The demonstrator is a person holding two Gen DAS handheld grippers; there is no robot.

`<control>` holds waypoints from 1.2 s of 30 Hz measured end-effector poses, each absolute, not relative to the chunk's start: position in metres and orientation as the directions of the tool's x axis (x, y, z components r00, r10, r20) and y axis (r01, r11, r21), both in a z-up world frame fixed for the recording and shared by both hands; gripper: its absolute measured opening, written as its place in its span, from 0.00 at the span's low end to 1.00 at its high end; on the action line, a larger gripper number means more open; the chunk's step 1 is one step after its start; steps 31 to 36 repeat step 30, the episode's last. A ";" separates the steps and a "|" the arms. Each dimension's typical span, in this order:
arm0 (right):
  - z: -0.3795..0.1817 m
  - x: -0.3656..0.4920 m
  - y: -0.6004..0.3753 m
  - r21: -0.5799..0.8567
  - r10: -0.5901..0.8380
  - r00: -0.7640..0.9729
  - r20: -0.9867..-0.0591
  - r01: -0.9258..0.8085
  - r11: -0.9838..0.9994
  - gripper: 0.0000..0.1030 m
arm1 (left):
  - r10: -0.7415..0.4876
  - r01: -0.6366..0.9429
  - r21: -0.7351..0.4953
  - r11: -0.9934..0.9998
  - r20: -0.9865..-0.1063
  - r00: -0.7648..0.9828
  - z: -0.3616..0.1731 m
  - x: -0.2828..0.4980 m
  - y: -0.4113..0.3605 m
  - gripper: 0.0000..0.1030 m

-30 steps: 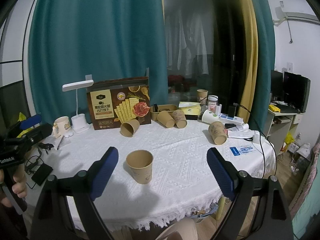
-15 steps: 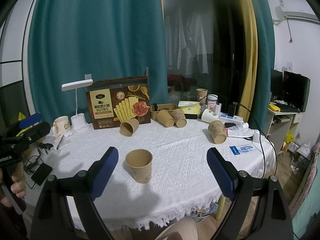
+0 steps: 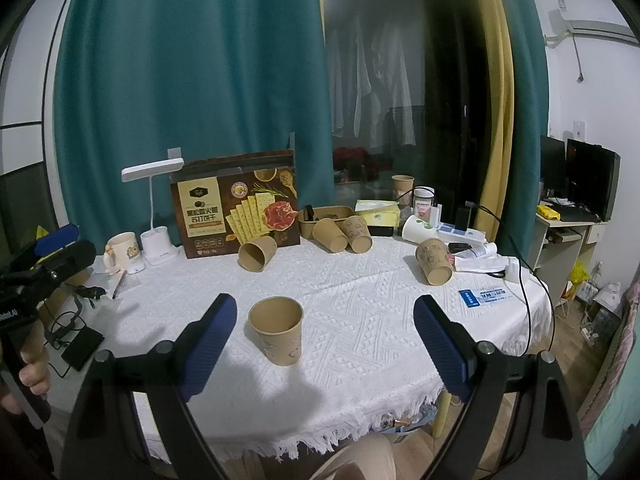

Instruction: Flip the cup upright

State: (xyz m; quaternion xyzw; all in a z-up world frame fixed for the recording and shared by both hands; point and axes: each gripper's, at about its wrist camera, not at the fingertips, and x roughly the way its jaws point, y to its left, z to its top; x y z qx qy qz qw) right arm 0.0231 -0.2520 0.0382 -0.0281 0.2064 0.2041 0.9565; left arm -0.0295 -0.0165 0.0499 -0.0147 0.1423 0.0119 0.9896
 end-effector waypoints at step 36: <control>0.035 0.025 -0.253 0.030 0.378 0.830 -0.410 -0.402 0.915 0.86 | 0.010 -0.015 -0.016 1.000 -0.278 0.961 0.053 -0.028 -0.018 0.97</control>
